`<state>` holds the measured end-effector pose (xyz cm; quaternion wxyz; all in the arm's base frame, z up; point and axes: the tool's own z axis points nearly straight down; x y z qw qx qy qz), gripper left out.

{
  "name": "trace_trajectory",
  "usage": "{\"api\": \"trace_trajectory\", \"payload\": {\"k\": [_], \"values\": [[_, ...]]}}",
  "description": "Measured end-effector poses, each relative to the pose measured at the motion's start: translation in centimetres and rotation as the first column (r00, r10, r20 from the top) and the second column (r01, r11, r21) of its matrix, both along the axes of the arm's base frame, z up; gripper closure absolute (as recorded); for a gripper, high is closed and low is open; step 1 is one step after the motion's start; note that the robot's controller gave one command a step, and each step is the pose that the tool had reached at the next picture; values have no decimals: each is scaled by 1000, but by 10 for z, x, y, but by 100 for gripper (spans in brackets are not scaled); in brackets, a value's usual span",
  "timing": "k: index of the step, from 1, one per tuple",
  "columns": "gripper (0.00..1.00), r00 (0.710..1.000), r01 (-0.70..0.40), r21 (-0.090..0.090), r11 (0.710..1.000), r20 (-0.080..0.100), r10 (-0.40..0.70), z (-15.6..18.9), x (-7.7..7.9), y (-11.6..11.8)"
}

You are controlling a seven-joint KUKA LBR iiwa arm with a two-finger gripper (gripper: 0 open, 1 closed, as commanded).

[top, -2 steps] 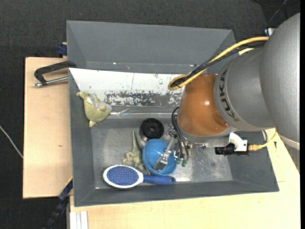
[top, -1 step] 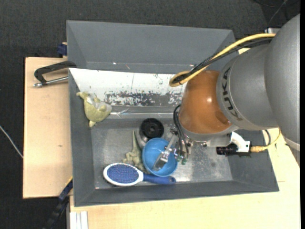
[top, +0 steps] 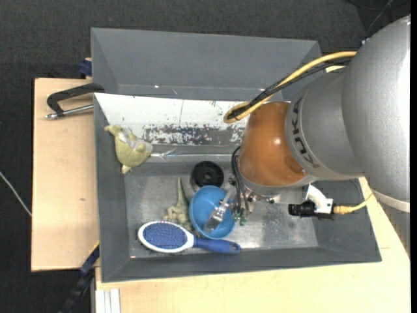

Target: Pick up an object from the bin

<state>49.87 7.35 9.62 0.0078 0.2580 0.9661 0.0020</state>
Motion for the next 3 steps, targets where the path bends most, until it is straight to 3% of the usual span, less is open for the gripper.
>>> {"api": "trace_trajectory", "payload": {"k": [1,2,3], "values": [[0,978,207,-8,978,-4,-207,-13,2,27],[100,979,205,-4,979,-11,-205,-14,0,30],[100,979,203,5,979,-5,-203,99,3,31]]}}
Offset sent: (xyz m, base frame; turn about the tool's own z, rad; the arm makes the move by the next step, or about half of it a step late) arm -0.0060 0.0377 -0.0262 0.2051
